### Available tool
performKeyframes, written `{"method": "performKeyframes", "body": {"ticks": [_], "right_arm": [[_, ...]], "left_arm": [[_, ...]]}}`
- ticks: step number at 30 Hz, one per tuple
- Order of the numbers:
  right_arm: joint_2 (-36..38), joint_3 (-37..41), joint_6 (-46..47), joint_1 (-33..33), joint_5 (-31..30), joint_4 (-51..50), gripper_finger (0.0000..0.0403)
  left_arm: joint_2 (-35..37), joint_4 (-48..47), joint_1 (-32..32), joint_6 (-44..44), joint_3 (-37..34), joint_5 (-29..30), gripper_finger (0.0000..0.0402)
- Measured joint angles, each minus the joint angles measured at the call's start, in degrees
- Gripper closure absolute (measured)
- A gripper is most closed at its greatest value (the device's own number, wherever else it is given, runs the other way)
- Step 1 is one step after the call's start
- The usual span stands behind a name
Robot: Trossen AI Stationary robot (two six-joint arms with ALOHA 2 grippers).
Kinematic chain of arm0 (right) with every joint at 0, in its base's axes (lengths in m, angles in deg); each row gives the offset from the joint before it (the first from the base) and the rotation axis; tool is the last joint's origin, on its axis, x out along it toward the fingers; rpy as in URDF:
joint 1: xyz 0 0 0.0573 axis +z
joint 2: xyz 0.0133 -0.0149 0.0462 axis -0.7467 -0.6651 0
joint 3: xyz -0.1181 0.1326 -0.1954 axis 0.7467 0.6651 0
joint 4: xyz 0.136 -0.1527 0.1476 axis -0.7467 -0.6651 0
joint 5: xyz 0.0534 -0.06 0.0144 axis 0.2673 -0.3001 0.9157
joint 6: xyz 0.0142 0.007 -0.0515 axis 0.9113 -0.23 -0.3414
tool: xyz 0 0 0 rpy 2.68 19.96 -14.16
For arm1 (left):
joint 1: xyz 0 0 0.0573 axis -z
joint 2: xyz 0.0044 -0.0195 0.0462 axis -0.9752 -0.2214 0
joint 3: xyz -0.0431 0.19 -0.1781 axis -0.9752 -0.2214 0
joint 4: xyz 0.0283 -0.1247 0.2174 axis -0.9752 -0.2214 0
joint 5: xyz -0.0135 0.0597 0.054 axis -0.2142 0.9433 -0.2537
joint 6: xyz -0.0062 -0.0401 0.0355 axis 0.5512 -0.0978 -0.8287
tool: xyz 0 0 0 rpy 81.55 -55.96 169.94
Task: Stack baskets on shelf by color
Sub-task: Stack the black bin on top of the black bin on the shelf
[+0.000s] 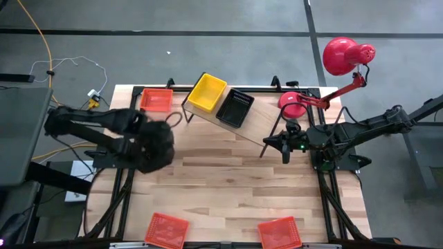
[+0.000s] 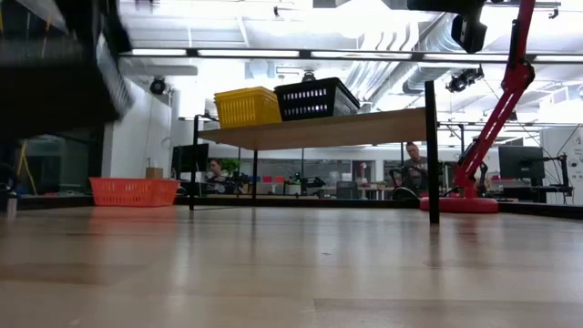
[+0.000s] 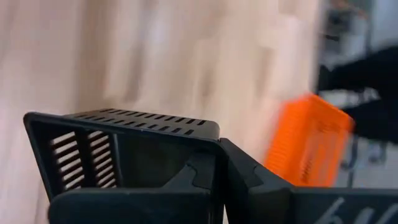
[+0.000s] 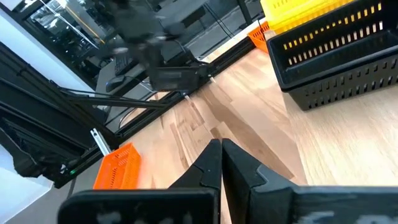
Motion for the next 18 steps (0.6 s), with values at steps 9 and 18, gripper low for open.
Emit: {"method": "performKeyframes", "body": {"ticks": [9, 18], "right_arm": [[0.02, -0.02, -1.44, 0.01, -0.01, 0.20, 0.0403], [0.00, -0.02, -1.64, 0.02, 0.08, 0.29, 0.0403]], "left_arm": [[-12.76, -1.29, 16.48, -24.84, 25.78, 23.91, 0.0401], [-26.57, 0.30, 11.59, -92.11, 40.67, 43.15, 0.0401]]}}
